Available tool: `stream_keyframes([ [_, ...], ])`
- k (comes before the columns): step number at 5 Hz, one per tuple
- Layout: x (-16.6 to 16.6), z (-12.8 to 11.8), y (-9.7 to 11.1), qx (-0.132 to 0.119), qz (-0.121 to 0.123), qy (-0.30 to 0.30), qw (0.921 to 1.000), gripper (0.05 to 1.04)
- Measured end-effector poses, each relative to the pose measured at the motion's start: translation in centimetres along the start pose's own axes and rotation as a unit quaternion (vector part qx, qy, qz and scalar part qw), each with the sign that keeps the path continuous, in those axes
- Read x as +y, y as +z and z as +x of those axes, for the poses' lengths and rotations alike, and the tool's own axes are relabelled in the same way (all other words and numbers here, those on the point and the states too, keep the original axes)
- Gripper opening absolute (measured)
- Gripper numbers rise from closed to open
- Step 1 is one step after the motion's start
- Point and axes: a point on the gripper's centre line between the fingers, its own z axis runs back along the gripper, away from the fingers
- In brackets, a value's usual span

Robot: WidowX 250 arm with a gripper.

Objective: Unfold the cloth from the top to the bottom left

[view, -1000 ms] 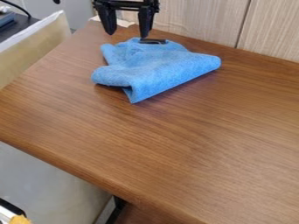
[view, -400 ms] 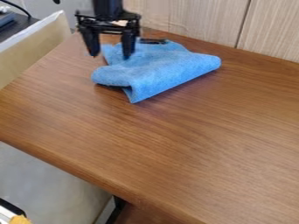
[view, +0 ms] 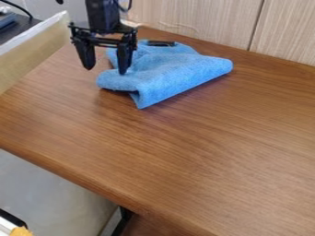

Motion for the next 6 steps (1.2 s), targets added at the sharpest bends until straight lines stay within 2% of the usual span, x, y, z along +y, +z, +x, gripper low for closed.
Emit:
stream_keyframes([
  [1,-0.04,-0.34,-1.48,0.02,0.001,-0.002,0.9998,0.957],
  [3,-0.59,-0.38,-2.18,0.028,0.009,0.0,0.9996,0.374],
  [4,-0.7,-0.41,-2.24,0.028,0.011,0.001,0.9996,0.16],
  [5,-0.72,-0.46,-2.26,0.028,0.01,0.002,0.9996,0.066],
  [6,-0.77,-0.65,-1.99,0.029,0.007,0.005,0.9995,0.056],
])
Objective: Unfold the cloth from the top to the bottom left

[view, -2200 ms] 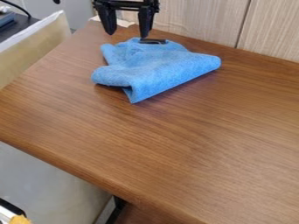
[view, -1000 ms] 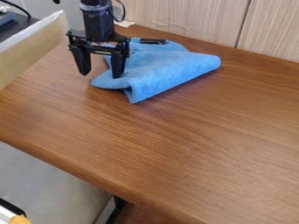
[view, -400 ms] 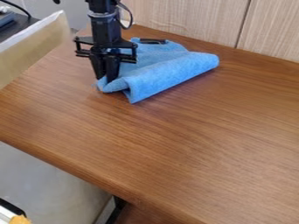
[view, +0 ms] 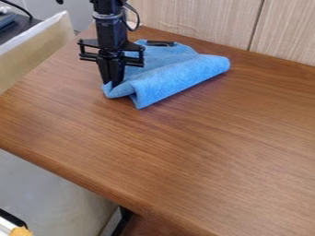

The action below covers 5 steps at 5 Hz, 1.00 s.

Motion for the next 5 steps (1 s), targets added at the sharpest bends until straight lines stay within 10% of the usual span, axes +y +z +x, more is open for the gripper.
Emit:
stream_keyframes([
  [3,-5.1,-0.7,5.2,-0.045,-0.034,-0.055,0.9969,0.055],
  [5,-13.8,-2.8,4.9,-0.048,-0.034,-0.203,0.9773,0.055],
])
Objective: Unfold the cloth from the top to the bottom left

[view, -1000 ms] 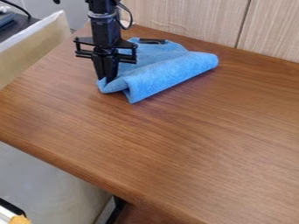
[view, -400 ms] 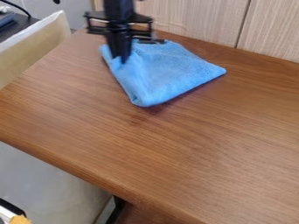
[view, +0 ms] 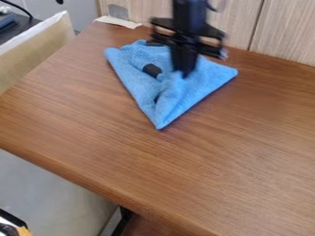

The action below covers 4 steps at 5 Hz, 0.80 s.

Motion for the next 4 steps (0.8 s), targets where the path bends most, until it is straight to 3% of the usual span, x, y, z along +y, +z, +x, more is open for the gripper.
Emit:
stream_keyframes([
  [2,-4.6,-1.2,-2.7,0.0,0.019,-0.078,0.9968,0.055],
  [4,-6.3,-4.0,-4.9,0.021,0.037,-0.112,0.9928,0.055],
])
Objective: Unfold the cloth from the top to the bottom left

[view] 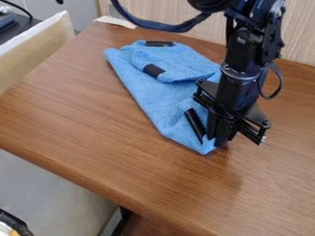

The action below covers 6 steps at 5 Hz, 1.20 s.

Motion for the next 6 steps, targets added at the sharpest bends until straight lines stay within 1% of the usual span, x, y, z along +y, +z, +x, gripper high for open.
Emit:
stream_keyframes([
  [1,-0.1,-0.5,-0.1,0.003,0.009,-0.001,1.0,0.08],
  [2,0.0,-0.6,-0.2,0.007,0.012,0.001,0.9999,0.233],
  [3,0.0,-0.7,-0.2,0.008,0.011,0.002,0.9999,0.488],
  [4,0.4,-0.7,0.5,0.0,0.011,0.012,0.9999,0.793],
  [5,0.8,-0.9,1.0,-0.001,0.02,0.015,0.9997,1.003],
  [6,0.9,-0.8,2.3,-0.016,0.024,0.015,0.9995,1.006],
])
